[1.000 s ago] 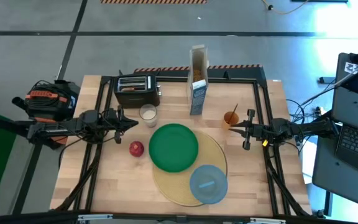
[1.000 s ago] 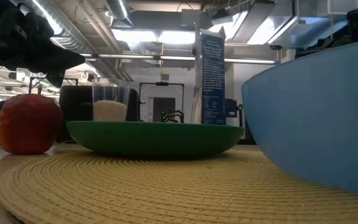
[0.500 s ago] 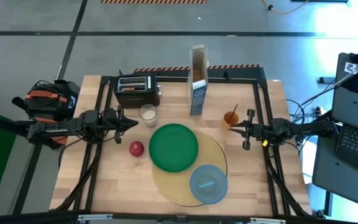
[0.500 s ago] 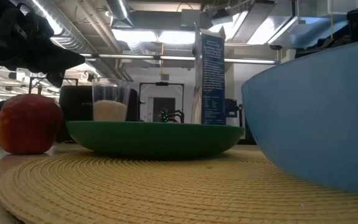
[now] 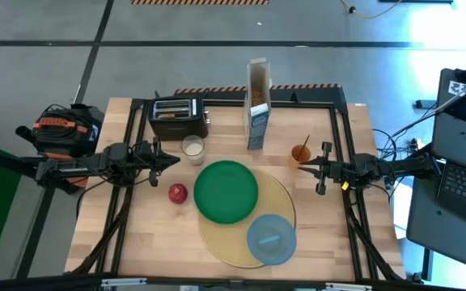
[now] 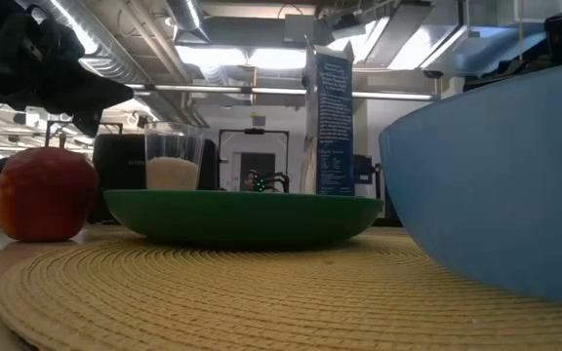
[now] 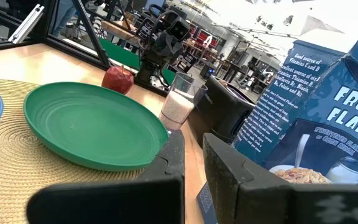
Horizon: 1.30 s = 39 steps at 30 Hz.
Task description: Arrange a breakfast setting
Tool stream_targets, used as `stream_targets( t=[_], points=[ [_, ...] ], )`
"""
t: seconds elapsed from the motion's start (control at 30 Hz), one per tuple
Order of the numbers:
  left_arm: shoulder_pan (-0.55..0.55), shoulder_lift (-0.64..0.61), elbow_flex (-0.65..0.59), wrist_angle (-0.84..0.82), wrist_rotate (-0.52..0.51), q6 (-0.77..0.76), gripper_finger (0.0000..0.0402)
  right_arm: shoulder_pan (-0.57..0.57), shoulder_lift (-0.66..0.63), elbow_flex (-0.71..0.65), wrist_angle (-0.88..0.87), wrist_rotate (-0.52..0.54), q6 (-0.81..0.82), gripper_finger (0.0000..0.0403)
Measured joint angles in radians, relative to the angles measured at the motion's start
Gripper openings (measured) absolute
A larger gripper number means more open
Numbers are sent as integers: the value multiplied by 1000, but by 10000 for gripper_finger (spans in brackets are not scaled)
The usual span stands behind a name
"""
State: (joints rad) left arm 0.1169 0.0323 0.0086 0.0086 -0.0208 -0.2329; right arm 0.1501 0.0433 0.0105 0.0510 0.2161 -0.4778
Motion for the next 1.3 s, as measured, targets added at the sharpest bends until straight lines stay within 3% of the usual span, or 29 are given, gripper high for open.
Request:
stream_targets(
  t=[0.2,0.43,0.6,0.73,0.93,1.1,1.3],
  points=[
    [0,0,0,7,-15,10,7,0,0,-2,20,0,29,30],
    [0,0,0,24,-48,-23,7,0,0,-2,176,-9,121,30],
    [0,0,0,220,-28,-72,7,0,0,-2,354,-199,68,30],
    [0,0,0,412,42,-80,7,0,0,-2,504,-319,-73,30],
    [-1,11,0,602,222,-53,7,0,0,3,574,-240,-161,30],
    [-36,153,39,786,249,-28,7,0,46,39,566,-198,-197,30],
    [-120,561,367,793,312,186,7,0,194,132,584,-208,-298,30]
  ],
)
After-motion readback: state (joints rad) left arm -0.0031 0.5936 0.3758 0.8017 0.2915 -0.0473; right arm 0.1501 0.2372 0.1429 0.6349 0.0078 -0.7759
